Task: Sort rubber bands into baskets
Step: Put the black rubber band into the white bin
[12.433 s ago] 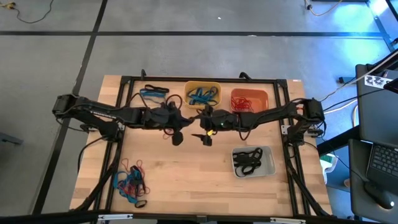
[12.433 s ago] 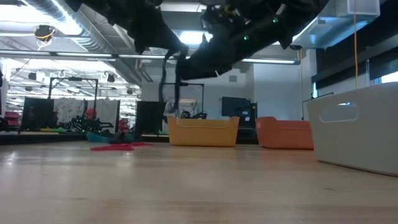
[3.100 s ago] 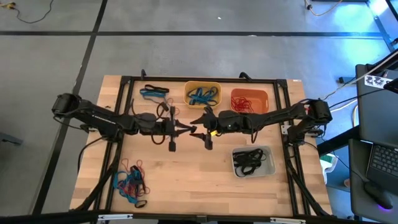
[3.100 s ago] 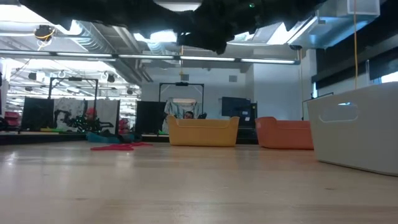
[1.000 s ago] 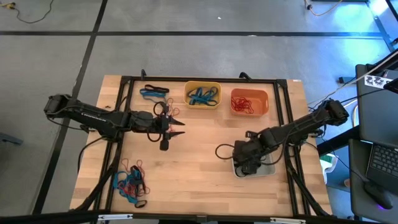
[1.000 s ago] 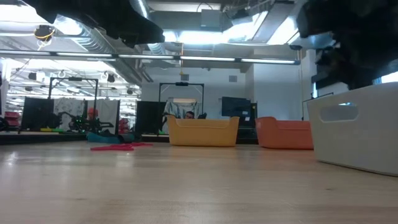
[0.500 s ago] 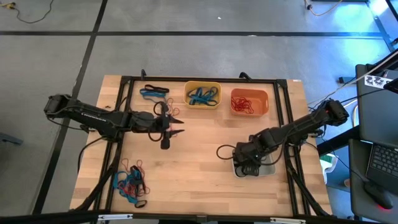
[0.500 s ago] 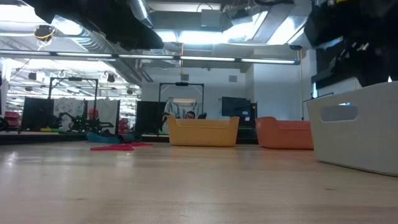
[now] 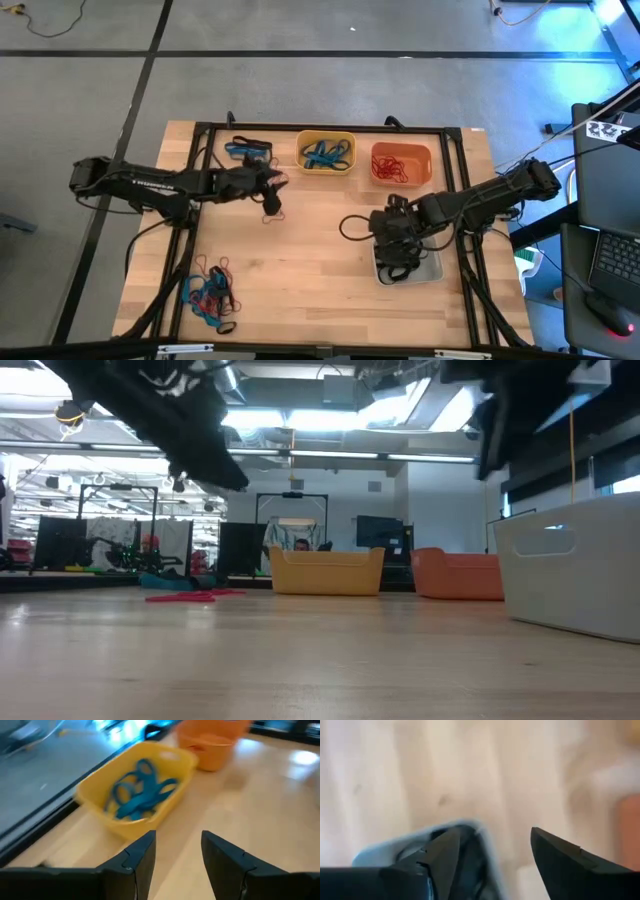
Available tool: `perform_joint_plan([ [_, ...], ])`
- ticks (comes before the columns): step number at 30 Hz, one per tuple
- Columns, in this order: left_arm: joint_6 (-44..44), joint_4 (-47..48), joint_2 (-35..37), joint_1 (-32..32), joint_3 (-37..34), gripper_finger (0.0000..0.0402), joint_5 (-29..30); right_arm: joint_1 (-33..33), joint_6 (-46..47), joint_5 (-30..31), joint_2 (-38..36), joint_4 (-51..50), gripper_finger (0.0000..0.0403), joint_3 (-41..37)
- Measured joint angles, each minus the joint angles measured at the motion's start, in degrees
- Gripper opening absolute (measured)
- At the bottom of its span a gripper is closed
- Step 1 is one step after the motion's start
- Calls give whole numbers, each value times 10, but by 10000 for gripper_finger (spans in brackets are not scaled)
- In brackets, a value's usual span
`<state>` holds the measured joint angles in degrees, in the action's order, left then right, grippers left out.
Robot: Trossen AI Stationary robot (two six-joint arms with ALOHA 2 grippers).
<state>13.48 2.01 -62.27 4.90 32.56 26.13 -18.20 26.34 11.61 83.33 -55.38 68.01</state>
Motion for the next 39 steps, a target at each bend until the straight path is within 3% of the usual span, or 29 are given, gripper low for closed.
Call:
perform_joint_plan([
  [8,117,62,-42,61,0,155,40,0,-42,142,0,61,246,0],
  [16,191,72,-125,131,0,155,42,0,-42,148,1,63,246,0],
  [26,211,58,-213,182,0,155,42,0,-42,149,1,64,246,0],
  [39,191,61,-235,193,0,155,14,0,-43,150,1,75,246,-10],
])
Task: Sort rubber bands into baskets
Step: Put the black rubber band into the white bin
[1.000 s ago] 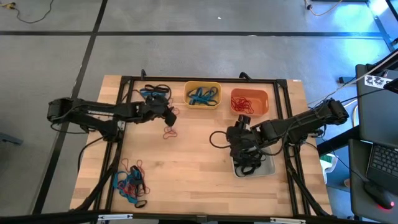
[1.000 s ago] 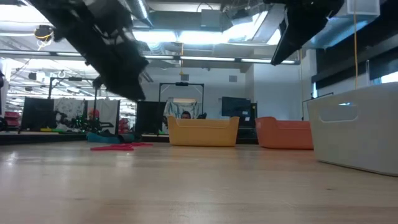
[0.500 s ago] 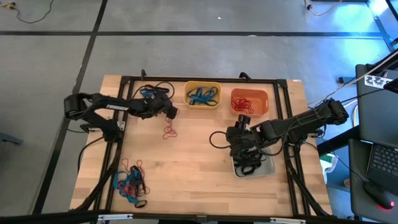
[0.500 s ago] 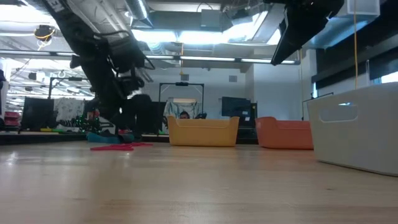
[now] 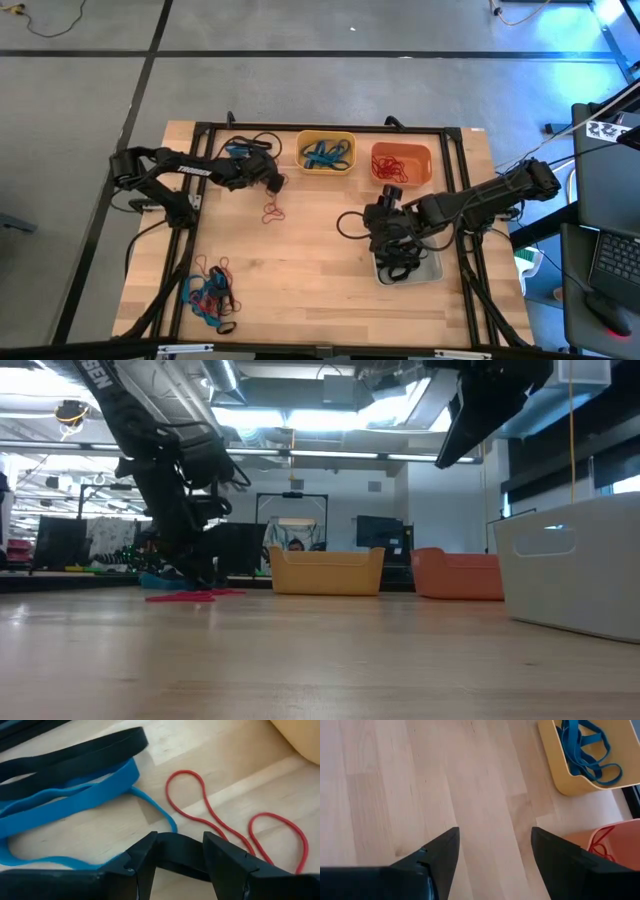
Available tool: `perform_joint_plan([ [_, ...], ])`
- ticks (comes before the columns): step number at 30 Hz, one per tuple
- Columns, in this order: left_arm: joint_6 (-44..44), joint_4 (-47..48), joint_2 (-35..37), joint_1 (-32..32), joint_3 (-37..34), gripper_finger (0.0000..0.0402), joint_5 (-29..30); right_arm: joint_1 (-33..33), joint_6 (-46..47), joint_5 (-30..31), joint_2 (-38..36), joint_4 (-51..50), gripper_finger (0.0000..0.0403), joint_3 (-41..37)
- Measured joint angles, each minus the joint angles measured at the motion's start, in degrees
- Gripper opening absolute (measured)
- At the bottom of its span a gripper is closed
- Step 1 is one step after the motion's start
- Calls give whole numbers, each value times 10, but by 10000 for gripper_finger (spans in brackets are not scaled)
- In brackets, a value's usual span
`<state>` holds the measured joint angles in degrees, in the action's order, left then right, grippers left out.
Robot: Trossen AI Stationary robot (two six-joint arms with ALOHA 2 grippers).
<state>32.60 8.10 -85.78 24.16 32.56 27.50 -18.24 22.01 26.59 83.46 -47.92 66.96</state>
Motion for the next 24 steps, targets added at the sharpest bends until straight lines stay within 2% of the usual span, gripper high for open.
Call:
perform_joint_plan([
  [6,-23,0,1,-2,0,136,-5,0,-11,0,0,16,246,-26],
  [18,-77,3,1,-2,0,10,-33,0,-13,0,0,16,246,-29],
  [24,-82,21,7,-4,8,5,-34,0,-13,0,0,16,246,-29],
])
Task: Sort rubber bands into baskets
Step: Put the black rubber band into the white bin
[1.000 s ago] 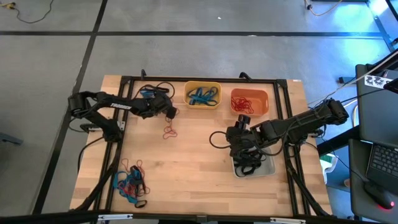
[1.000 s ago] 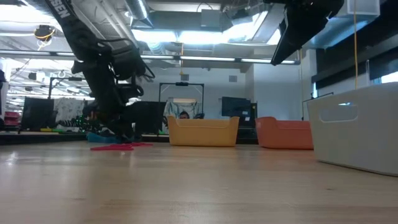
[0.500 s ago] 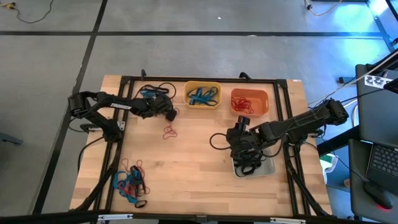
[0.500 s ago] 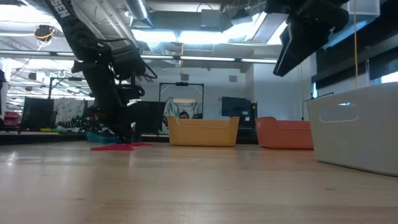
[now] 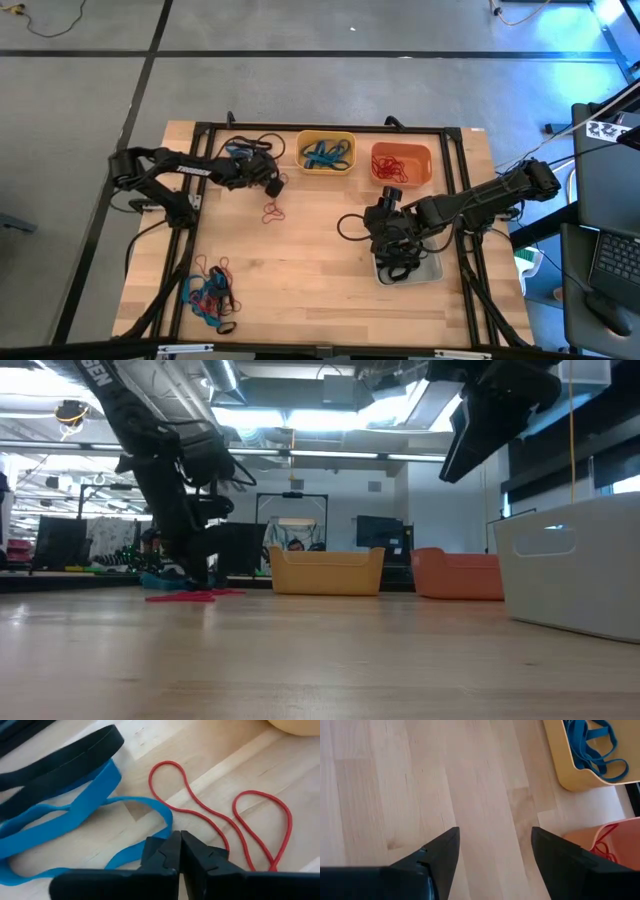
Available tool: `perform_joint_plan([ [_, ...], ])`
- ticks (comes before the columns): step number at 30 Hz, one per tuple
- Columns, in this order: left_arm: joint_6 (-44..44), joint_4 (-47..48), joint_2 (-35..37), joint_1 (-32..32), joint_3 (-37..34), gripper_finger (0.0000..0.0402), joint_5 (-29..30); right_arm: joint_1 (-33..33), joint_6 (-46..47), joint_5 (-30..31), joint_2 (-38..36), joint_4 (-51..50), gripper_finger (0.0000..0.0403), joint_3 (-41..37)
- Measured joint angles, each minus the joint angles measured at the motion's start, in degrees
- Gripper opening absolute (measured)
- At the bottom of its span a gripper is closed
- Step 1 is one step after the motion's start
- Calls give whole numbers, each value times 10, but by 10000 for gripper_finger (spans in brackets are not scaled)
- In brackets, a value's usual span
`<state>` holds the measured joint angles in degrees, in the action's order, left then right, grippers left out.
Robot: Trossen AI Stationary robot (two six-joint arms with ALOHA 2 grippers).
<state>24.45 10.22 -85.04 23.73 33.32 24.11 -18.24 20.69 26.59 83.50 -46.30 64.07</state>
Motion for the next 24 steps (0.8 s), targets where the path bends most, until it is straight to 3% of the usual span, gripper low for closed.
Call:
perform_joint_plan([
  [13,2,80,69,-66,28,35,0,0,0,0,0,0,246,0],
  [19,19,84,63,-69,20,99,0,0,0,0,0,0,246,0],
  [24,84,89,57,-56,3,153,0,0,0,0,0,2,246,0],
])
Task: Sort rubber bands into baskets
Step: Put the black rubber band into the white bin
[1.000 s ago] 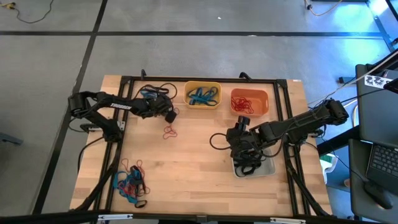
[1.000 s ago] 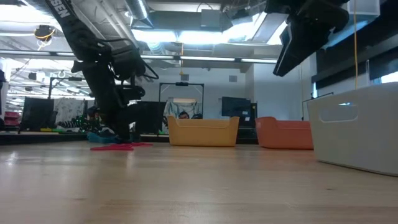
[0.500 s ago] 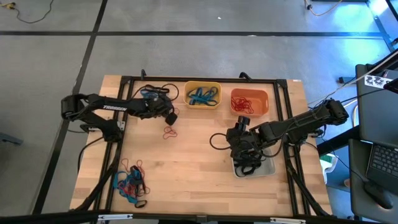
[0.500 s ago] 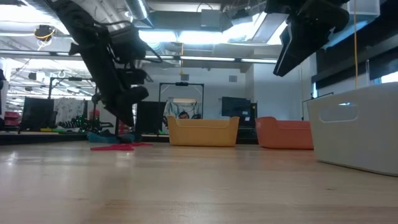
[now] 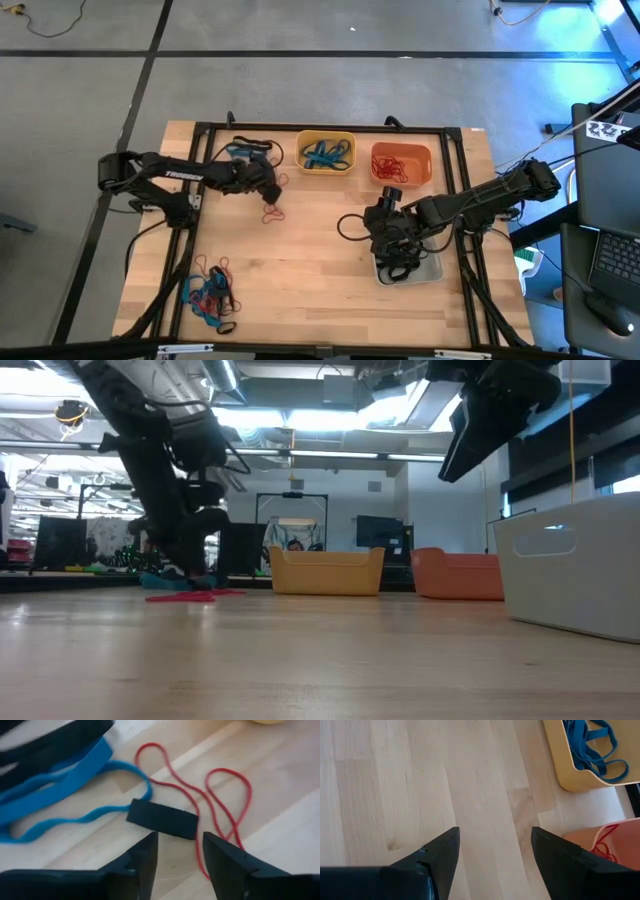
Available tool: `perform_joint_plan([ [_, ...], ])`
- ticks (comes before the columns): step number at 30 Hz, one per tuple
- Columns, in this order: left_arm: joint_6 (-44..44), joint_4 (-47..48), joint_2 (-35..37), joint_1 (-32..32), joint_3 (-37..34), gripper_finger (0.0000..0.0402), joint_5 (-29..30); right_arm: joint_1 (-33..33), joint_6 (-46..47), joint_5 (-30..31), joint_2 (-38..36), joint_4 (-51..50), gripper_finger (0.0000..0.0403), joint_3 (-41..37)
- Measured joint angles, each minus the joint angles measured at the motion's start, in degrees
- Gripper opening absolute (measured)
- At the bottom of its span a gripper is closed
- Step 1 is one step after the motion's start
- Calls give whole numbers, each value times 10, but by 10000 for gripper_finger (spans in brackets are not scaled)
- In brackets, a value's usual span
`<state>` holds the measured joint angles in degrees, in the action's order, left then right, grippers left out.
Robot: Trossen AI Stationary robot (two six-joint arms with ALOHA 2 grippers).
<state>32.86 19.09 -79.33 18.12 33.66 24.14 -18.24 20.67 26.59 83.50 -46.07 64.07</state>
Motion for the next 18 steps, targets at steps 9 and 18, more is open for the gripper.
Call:
perform_joint_plan([
  [9,48,-6,0,18,-3,172,-1,0,0,0,0,2,246,0],
  [18,31,-74,-54,26,-5,159,-32,0,-2,0,0,13,246,0],
])
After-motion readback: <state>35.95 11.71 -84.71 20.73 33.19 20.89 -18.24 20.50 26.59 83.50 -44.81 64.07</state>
